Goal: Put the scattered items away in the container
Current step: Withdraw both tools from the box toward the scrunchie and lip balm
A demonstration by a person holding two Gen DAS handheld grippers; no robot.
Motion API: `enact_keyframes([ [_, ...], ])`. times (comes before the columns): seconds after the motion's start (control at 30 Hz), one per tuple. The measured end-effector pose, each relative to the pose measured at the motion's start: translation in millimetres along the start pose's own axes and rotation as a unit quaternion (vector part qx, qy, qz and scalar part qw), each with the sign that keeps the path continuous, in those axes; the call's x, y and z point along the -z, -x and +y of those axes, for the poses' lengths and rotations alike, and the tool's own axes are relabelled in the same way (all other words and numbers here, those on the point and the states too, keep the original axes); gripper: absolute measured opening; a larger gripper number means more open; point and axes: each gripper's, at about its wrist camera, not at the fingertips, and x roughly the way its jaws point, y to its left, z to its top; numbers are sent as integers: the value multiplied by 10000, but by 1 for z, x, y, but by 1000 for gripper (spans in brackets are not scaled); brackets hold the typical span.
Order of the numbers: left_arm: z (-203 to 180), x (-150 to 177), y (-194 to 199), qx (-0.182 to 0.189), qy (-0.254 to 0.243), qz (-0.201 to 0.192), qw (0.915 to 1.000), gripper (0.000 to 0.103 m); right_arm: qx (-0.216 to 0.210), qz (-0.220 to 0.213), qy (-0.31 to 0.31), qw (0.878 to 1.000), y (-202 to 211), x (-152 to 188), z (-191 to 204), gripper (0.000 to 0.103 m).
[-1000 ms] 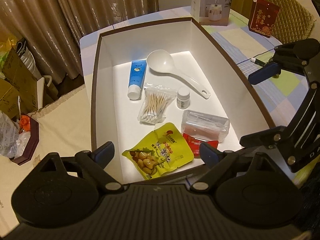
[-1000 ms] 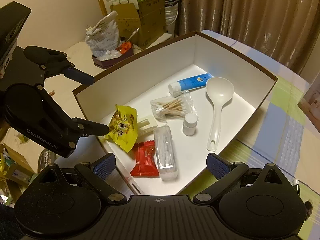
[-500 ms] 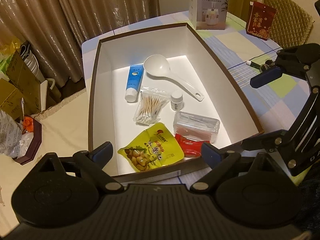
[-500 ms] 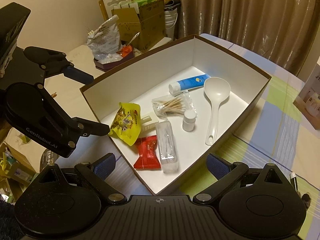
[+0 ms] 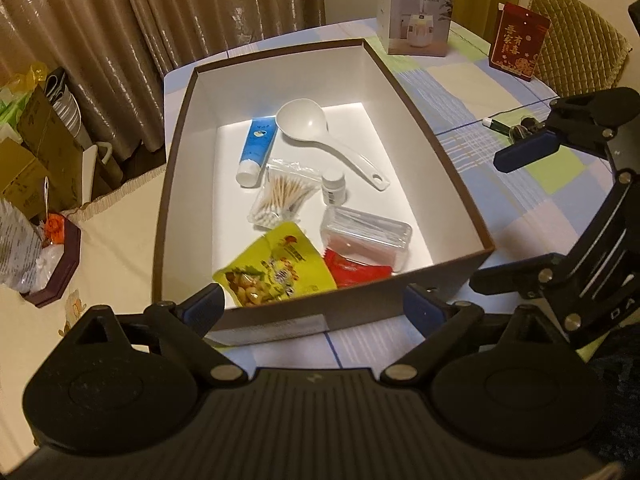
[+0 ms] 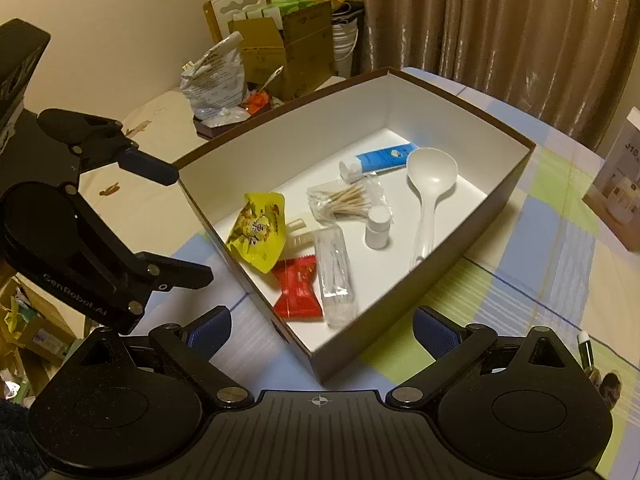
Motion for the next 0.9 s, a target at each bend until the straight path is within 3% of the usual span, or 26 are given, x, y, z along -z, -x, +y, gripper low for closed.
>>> enact_keyframes([
  [0.9, -111, 0, 11, -296, 739, 131, 9967, 95, -201, -80, 105, 9997, 63, 70, -73, 102],
])
